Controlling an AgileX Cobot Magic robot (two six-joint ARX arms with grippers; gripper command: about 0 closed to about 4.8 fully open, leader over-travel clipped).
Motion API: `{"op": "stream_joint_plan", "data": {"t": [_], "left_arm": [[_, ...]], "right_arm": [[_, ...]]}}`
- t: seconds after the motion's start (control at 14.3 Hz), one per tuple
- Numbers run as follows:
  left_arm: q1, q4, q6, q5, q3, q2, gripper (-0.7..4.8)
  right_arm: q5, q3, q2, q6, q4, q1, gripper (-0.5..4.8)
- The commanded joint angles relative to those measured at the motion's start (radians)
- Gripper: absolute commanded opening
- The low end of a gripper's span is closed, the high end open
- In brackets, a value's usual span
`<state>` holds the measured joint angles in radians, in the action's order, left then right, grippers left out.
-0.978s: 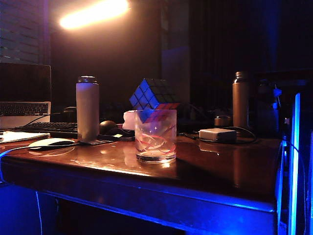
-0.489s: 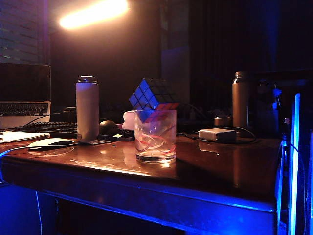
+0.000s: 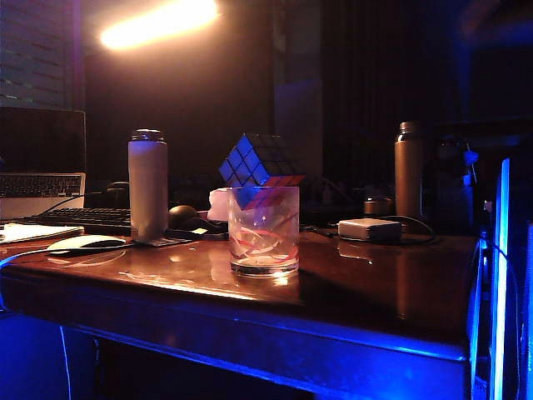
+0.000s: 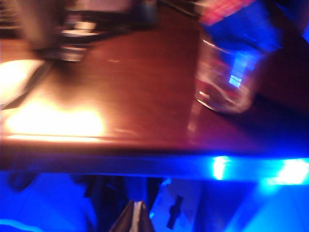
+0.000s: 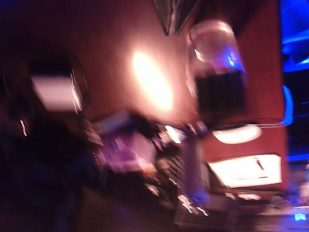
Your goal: Stack the Rubik's Cube on top of the glass cup.
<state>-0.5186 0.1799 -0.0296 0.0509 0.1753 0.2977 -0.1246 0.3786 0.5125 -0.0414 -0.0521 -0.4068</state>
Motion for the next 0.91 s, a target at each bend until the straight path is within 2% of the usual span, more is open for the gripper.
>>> {"op": "stream_joint_plan", "data": {"t": [0.07,0.14,0.42,0.91], "left_arm": [[0.0,-0.028,-0.02,-0.061,-0.028,0.0,-0.04],[0.0,-0.042,-0.021,-0.083,-0.037,0.0,-0.04],[0.0,-0.032,-0.019,-0.07,-0.057,0.0,-0.04],[0.0,-0.021,-0.019,-0.074,-0.058,0.0,-0.03]], "right_arm": [[0.056,-0.148,-0.104,0.077,-0.035,0.0,-0.01],[0.073,-0.201,-0.148,0.077,-0.034,0.0,-0.01],[0.085,-0.336,-0.268,0.096,-0.024,0.0,-0.01],[0.113,-0.372,-0.325,0.094,0.147,0.001,-0.01]]}}
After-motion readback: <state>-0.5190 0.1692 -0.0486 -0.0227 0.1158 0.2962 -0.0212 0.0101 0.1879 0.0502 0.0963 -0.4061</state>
